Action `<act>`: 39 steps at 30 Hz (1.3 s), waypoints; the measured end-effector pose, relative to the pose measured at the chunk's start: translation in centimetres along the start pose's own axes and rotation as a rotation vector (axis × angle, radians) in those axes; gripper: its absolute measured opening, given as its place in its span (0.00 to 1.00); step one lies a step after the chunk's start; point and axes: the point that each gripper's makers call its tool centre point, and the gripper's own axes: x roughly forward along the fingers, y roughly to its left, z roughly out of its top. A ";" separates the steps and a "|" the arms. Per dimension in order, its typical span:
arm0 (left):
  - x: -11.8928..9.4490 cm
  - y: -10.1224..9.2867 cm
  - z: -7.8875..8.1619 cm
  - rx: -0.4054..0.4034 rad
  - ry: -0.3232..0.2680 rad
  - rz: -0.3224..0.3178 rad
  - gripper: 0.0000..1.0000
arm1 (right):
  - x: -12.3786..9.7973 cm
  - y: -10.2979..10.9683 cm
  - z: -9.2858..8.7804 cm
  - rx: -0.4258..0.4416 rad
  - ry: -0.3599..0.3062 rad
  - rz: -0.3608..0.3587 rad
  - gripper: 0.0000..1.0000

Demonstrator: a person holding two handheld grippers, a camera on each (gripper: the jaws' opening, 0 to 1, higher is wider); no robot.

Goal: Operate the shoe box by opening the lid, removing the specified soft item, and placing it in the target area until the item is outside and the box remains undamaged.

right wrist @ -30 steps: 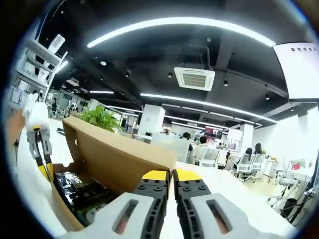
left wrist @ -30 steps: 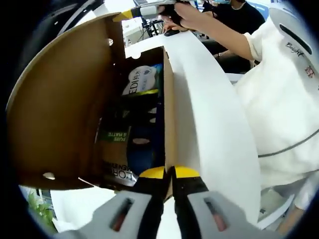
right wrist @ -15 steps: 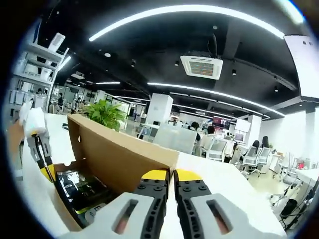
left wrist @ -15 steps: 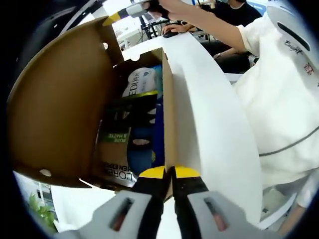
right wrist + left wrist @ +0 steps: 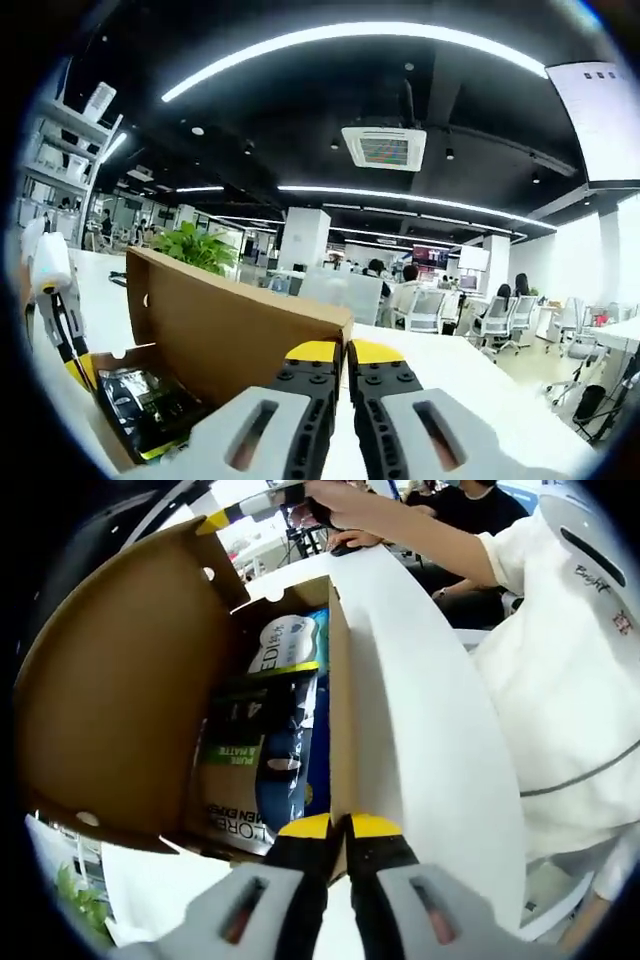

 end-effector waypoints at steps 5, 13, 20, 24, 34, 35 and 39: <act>0.0 0.0 0.0 -0.001 0.004 -0.001 0.04 | 0.9 -0.3 0.0 -0.043 0.081 0.047 0.01; 0.0 -0.4 0.2 -0.017 0.014 -0.013 0.04 | 2.8 -0.5 -0.1 -0.053 0.164 0.080 0.01; 0.0 -0.3 0.1 -0.030 0.006 -0.016 0.04 | 3.9 -0.8 -0.4 -0.065 0.212 0.098 0.01; 0.0 -0.3 0.1 -0.031 0.006 -0.012 0.04 | 4.6 -1.0 -0.6 0.034 0.246 0.142 0.01; 0.0 -0.2 0.1 -0.022 0.014 -0.009 0.04 | 5.5 -1.0 -0.8 0.120 0.231 0.111 0.00; 0.0 -0.2 0.1 -0.021 0.015 -0.008 0.04 | 5.8 -1.1 -0.8 0.123 0.237 0.107 0.00; 0.1 -0.3 0.1 -0.001 0.035 0.014 0.05 | 6.5 -1.5 -1.1 0.218 0.186 0.091 0.00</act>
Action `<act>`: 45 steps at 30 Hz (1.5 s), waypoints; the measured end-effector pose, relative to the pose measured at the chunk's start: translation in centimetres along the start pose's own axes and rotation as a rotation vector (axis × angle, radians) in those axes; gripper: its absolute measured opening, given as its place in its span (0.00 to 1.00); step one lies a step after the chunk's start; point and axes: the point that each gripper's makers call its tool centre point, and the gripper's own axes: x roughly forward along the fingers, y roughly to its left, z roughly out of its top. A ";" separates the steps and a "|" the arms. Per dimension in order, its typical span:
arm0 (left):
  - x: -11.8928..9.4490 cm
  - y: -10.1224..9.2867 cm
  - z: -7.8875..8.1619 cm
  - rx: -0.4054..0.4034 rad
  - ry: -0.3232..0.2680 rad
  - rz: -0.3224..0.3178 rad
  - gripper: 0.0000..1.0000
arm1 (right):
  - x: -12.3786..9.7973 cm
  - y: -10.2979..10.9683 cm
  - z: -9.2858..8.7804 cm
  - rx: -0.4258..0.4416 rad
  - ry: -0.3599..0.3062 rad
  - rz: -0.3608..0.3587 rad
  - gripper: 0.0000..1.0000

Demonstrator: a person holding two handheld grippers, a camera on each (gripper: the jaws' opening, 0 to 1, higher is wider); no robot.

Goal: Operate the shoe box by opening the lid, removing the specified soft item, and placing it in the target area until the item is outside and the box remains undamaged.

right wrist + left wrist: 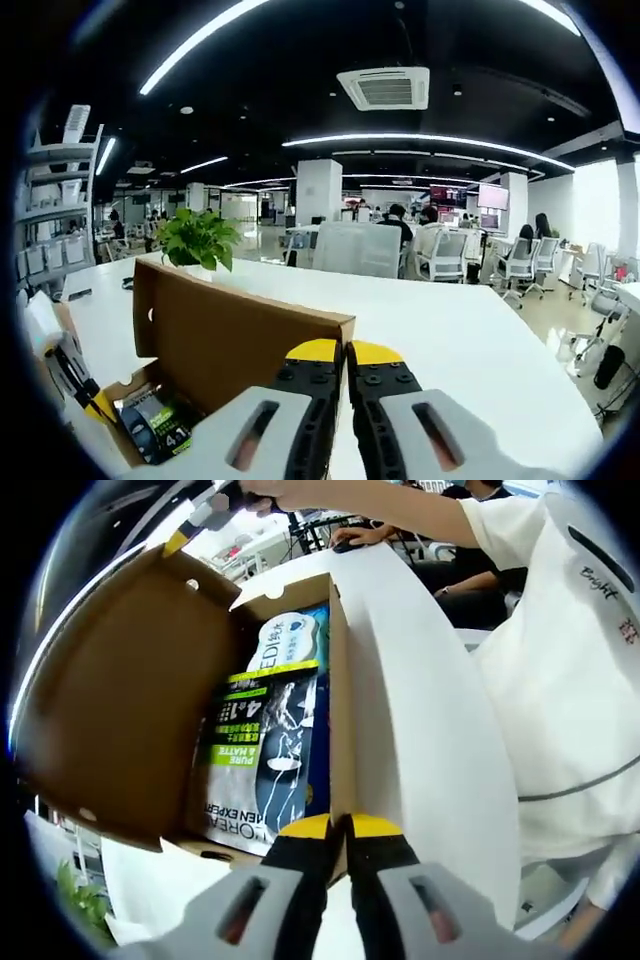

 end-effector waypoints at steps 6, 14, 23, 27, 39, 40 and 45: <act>0.0 0.2 0.0 -0.005 0.004 -0.005 0.05 | 0.5 0.0 0.0 -0.085 0.001 -0.056 0.00; 0.0 0.1 0.0 -0.005 0.010 0.017 0.05 | 1.8 -0.6 -0.3 -0.052 0.013 -0.049 0.00; 0.0 0.1 0.0 -0.005 0.016 0.015 0.05 | 3.3 -1.0 -0.8 -0.046 0.046 -0.071 0.00; -0.1 0.1 0.0 -0.008 0.008 0.015 0.05 | 3.9 -1.2 -1.1 -0.049 0.063 -0.072 0.00; -0.1 0.1 0.0 -0.004 0.003 0.014 0.05 | 5.9 -1.7 -2.5 -0.039 0.145 -0.074 0.00; -0.1 0.1 0.0 -0.005 0.002 0.013 0.05 | 5.9 -1.7 -2.5 -0.047 0.149 -0.075 0.00; 0.0 0.1 0.0 -0.001 0.005 0.013 0.05 | 6.3 -1.9 -2.8 -0.067 0.162 -0.080 0.00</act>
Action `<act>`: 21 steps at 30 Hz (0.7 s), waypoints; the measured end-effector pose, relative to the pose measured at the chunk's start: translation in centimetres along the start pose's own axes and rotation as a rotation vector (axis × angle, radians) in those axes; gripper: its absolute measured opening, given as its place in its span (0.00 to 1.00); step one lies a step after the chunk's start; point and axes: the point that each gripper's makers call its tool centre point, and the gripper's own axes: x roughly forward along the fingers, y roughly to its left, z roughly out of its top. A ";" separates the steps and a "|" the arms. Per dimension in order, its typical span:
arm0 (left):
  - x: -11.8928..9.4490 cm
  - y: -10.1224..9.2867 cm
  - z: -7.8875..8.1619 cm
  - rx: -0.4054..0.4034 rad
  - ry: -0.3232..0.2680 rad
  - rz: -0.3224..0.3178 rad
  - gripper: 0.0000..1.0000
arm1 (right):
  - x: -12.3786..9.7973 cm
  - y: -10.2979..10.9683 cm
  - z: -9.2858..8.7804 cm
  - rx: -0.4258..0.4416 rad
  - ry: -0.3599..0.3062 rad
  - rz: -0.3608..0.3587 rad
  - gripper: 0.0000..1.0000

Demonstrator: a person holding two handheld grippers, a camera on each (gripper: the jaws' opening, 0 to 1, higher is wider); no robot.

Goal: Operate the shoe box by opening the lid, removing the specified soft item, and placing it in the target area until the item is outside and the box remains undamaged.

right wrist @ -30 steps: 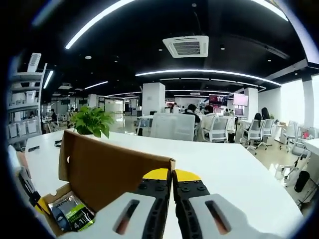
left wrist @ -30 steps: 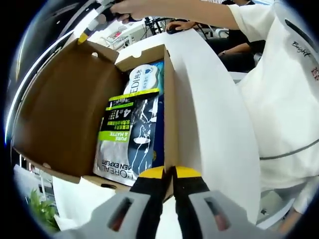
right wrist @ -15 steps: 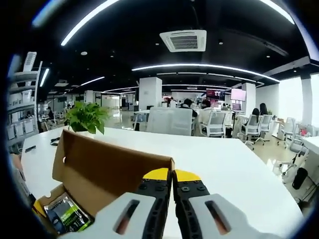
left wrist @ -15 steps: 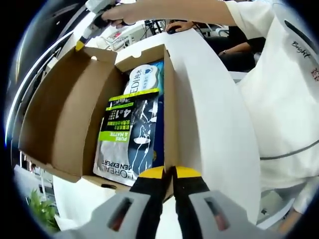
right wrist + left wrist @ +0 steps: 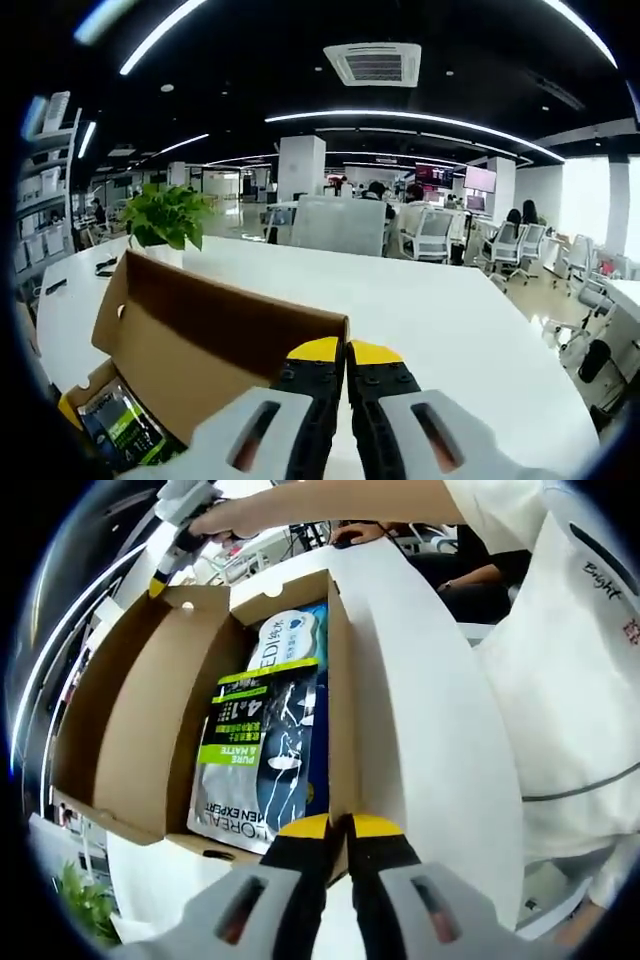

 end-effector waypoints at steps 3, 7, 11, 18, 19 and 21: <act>0.0 0.0 0.0 0.002 0.000 0.001 0.05 | 0.3 -0.2 -0.2 0.041 0.023 0.010 0.00; 0.0 0.0 0.0 0.000 0.000 0.000 0.05 | 0.7 -0.1 -0.3 0.017 0.038 0.002 0.00; 0.1 0.0 0.0 -0.009 0.012 -0.002 0.05 | 1.5 -0.2 -0.7 -0.011 0.066 -0.003 0.00; 0.0 0.0 0.0 -0.014 0.010 -0.006 0.05 | 2.0 -0.4 -1.2 0.068 0.122 0.031 0.00; 0.0 0.0 0.0 -0.013 0.010 -0.007 0.05 | 2.1 -0.6 -1.3 0.078 0.132 0.035 0.00; 0.0 0.0 0.0 -0.010 0.009 -0.007 0.05 | 2.5 -0.6 -1.4 0.091 0.150 0.036 0.00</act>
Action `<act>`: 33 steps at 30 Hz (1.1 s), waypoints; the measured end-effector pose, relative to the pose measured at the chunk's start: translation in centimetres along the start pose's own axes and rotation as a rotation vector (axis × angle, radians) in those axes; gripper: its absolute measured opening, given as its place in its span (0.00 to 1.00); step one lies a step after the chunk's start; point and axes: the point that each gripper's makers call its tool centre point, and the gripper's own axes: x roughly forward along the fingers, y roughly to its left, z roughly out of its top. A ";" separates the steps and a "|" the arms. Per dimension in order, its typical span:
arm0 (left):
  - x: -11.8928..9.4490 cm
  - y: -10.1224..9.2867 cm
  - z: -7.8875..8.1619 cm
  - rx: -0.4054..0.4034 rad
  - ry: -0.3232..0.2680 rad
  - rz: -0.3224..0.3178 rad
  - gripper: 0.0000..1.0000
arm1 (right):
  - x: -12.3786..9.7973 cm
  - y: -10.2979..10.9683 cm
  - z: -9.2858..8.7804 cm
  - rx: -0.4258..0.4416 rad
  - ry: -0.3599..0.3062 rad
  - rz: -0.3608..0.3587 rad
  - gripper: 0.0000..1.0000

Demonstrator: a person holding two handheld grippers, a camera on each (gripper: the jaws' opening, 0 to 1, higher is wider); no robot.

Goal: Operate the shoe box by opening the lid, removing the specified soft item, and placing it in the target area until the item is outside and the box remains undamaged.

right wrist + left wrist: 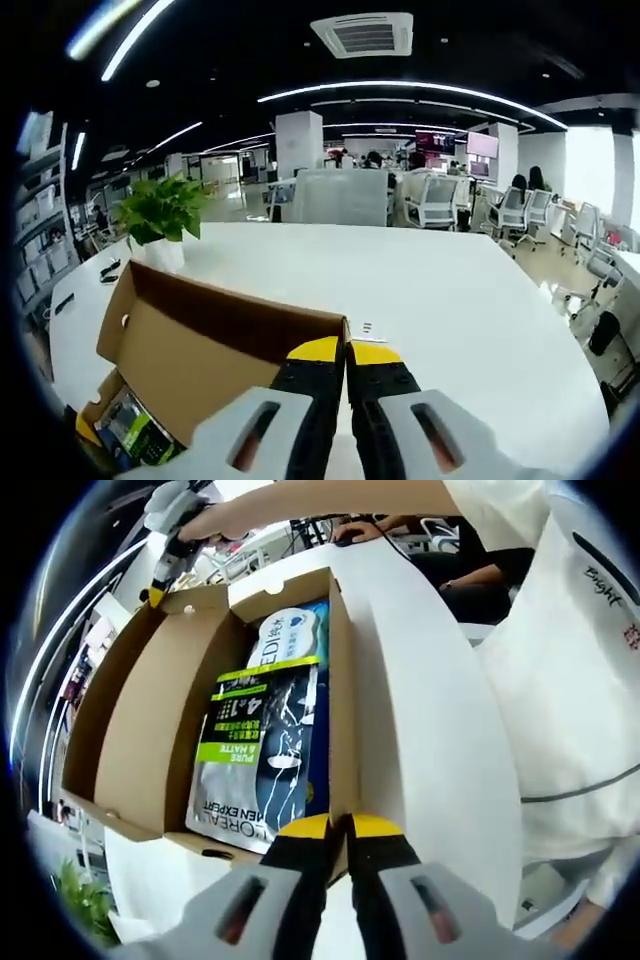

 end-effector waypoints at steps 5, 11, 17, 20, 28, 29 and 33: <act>0.0 0.0 0.0 0.004 -0.006 0.008 0.05 | 1.0 0.1 -0.7 -0.035 0.043 -0.036 0.00; 0.0 0.0 0.0 0.003 -0.014 0.008 0.05 | 1.7 -0.2 -1.3 -0.022 0.065 -0.042 0.00; 0.0 0.0 0.0 0.003 -0.014 0.007 0.05 | 2.3 -0.1 -2.1 -0.018 0.092 -0.051 0.00; 0.0 0.0 0.0 0.003 -0.015 0.006 0.05 | 2.7 -0.3 -2.6 -0.032 0.104 -0.056 0.00; 0.0 -0.1 0.1 0.000 -0.020 -0.004 0.05 | 3.7 -0.4 -3.7 -0.034 0.167 -0.060 0.00; 0.0 0.0 0.1 0.000 -0.020 -0.003 0.05 | 3.8 -0.5 -3.8 -0.035 0.168 -0.062 0.00; 0.0 0.0 0.0 -0.001 -0.021 -0.001 0.05 | 4.1 -0.6 -4.4 -0.018 0.179 -0.067 0.00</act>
